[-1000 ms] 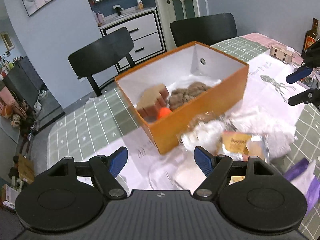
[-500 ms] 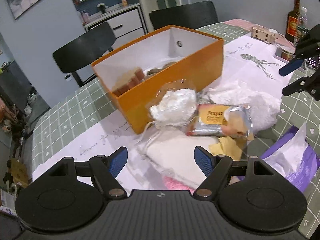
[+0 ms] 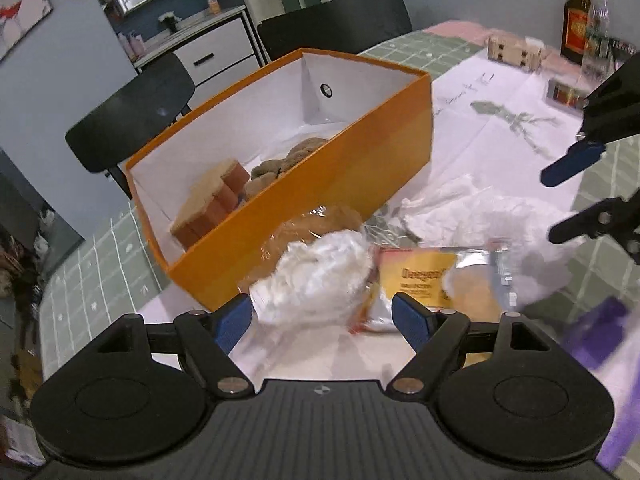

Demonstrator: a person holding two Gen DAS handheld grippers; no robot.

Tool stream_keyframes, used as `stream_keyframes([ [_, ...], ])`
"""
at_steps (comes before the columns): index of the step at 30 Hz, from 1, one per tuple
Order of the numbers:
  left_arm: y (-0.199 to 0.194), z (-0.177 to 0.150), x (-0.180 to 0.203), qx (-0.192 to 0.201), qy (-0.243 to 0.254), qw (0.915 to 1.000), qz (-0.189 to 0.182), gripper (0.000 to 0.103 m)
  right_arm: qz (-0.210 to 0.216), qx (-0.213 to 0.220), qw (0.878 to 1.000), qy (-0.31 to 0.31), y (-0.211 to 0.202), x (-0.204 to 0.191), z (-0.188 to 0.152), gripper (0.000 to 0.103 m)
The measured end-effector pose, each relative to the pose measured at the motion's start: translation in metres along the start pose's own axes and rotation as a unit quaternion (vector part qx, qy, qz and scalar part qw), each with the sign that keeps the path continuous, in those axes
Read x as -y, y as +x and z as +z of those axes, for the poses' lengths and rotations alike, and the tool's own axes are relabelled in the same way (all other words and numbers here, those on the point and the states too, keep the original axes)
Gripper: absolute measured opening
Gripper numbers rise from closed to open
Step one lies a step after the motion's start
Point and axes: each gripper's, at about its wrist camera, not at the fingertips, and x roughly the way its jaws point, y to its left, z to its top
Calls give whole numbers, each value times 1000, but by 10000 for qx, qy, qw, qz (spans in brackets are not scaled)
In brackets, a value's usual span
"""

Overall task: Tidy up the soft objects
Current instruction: 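Grasp the clear bag of white tissue with the left tool while the right tool grasps the Deeyeo snack packet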

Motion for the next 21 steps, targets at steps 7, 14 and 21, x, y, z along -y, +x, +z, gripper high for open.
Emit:
stream_keyframes([
  [7, 28, 5, -5, -138, 273, 9995, 60, 94, 326, -30, 9995, 39, 22, 3, 4, 45],
  [14, 38, 7, -1, -57, 417, 9990, 125, 95, 546, -116, 9984, 50, 45, 2, 10, 52],
  [21, 36, 5, 0, 66, 411, 9990, 136, 64, 734, -218, 9971, -15, 69, -15, 17, 61],
])
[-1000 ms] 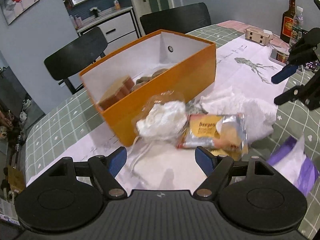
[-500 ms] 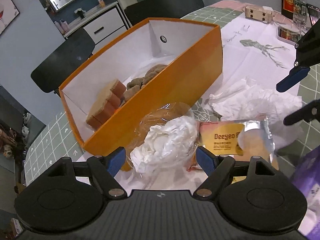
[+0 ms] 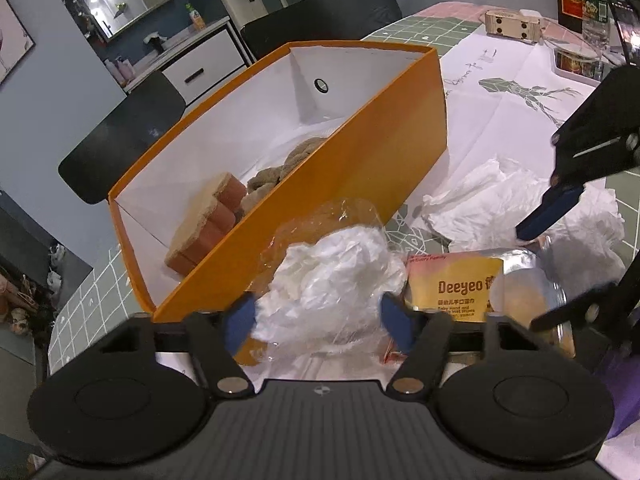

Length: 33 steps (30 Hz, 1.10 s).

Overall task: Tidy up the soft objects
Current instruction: 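Grasp the clear bag of white tissue with the left tool while the right tool grasps the Deeyeo snack packet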

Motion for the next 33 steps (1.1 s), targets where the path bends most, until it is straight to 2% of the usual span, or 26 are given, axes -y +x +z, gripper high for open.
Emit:
stream_keyframes([
  [3, -2, -3, -8, 9, -250, 9996, -118, 58, 24, 11, 10000, 35, 9, -3, 6, 71],
  [6, -5, -6, -14, 63, -408, 9989, -208, 54, 7, -37, 10000, 59, 16, -6, 11, 74],
  [12, -14, -13, -26, 280, -780, 9957, -424, 47, -61, -216, 9997, 53, 29, -10, 13, 75],
  [13, -16, -14, -28, 322, -866, 9946, -473, 47, -78, -230, 9997, 45, 30, -11, 12, 74],
  [15, -21, -14, -32, 407, -994, 9926, -561, 47, -147, -240, 9996, -4, 30, -12, 11, 65],
  [17, -26, -14, -34, 463, -1025, 9922, -543, 47, -157, -206, 9997, -21, 28, -12, 12, 59],
  [21, -34, -15, -37, 514, -1021, 9923, -475, 47, -187, -218, 9996, -29, 22, -10, 13, 54],
  [33, -58, -41, -51, 700, -1252, 9885, -477, 47, -351, 64, 9991, 227, -26, 20, 4, 52],
])
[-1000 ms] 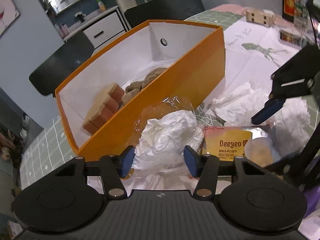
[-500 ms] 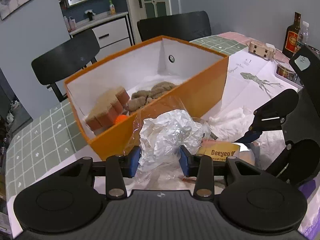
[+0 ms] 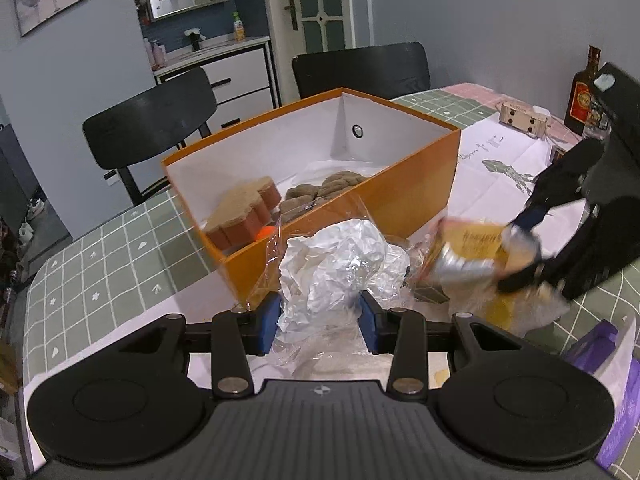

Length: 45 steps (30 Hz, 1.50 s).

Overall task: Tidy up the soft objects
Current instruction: 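Grasp the clear bag of white tissue with the left tool while the right tool grasps the Deeyeo snack packet, then carry the tissue bag with the left tool while the right tool carries the snack packet into the orange box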

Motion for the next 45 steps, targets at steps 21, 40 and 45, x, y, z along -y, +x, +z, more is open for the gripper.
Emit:
stream_keyframes([
  [21, -44, 5, 29, 394, 454, 9978, -277, 47, -610, -119, 9970, 470, -71, 65, -95, 52],
  [40, -11, 89, 71, 823, 758, 9921, -561, 47, -192, 293, 9992, -174, -120, 20, -102, 52],
  [45, -1, 125, 64, 984, 556, 9911, -709, 47, -297, 477, 9981, -245, -122, 34, -74, 52],
])
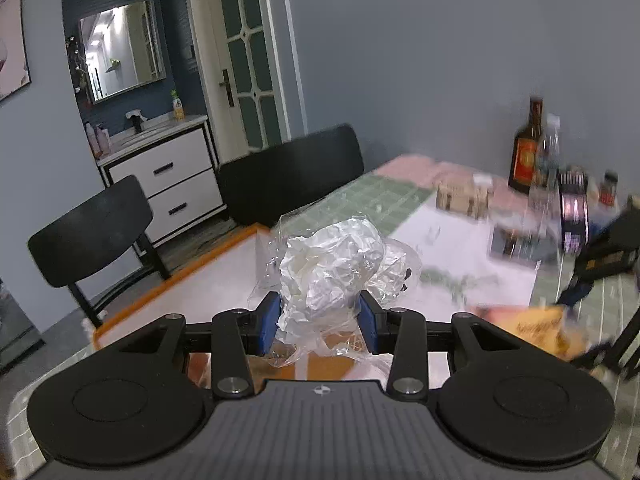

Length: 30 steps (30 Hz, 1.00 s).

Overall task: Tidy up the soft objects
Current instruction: 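Carry the tissue bag with the left tool while the right tool carries the snack packet into the orange box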

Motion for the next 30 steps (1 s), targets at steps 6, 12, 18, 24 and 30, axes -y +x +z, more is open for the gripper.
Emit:
stream_keyframes([
  [6, -7, 60, -33, 582, -342, 9977, -32, 47, -162, 136, 9998, -72, 3, 16, 30, 52],
  [12, -18, 93, -76, 1007, -781, 9917, 184, 47, -391, 288, 9987, -148, 4, 31, 64, 52],
  [18, -1, 77, -99, 809, -895, 9913, 519, 47, -550, 511, 9971, -82, 19, 50, 107, 52],
  [24, 35, 42, -114, 279, -932, 9929, 679, 47, -538, 632, 9964, 177, 56, 56, 143, 52],
  [30, 60, 11, -123, -277, -739, 9929, 891, 47, -580, 409, 9972, 244, 99, 60, 165, 52],
])
